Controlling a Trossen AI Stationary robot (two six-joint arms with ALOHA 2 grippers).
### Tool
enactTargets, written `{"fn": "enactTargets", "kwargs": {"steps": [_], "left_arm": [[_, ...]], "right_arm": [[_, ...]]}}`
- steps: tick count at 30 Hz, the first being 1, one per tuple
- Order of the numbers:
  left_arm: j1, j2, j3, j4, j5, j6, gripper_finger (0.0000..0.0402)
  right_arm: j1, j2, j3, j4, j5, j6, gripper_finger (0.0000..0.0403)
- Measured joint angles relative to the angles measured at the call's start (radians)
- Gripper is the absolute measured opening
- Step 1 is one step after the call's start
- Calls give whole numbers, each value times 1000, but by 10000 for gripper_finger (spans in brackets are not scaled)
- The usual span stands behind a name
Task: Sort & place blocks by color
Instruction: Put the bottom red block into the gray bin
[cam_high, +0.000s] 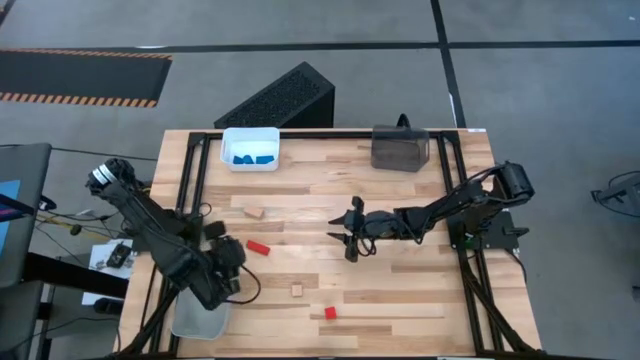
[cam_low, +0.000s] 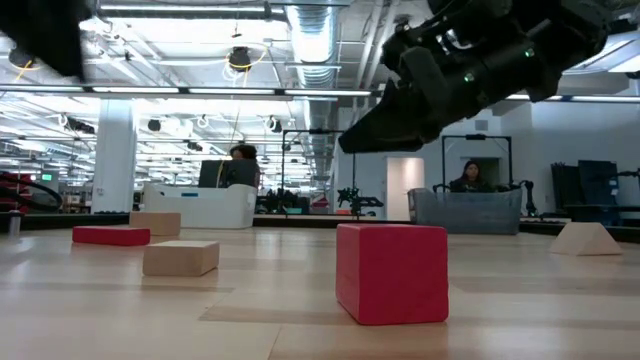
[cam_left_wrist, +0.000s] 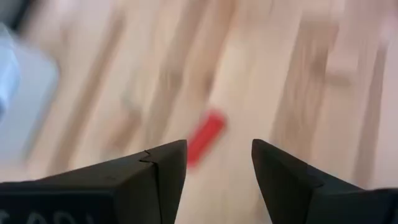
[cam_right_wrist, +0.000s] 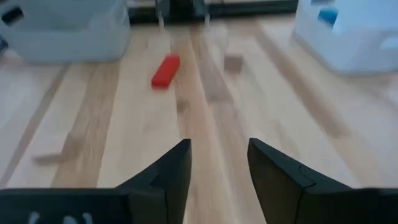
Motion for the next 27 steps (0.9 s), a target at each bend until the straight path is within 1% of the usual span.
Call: {"fn": "enactTargets", "kwargs": {"steps": [2,5,8,11,13,15,18,20,23,27], "left_arm": [[28,-9,-44,147,-95,116,170],[80,-9,-136,418,-166,323,170],[146,-3,-246,738,-154,535,170],[213,-3,-349,1055,-113,722,170],[245,-3,-400,1228,-101,820,170],[271,-4,-431,1356,-78,885,169],[306,-5,-461,1464,-20,953,169],[328,-5,-462,1469,1,965,168],[363,-5,-462,1466,-2,971,168],[410,-5,-462,1467,-2,991,168]], "right_arm": [[4,1,20,-99,-2,34,197],[17,1,53,-190,-23,75,210],[44,1,56,-174,-24,83,214],[66,1,56,-147,-27,84,212],[76,1,56,-128,-26,85,208],[80,1,56,-115,-23,87,203],[87,1,56,-118,-19,111,197],[94,1,56,-118,-18,130,194],[109,1,56,-122,-6,158,191],[145,1,56,-139,51,204,192]]}}
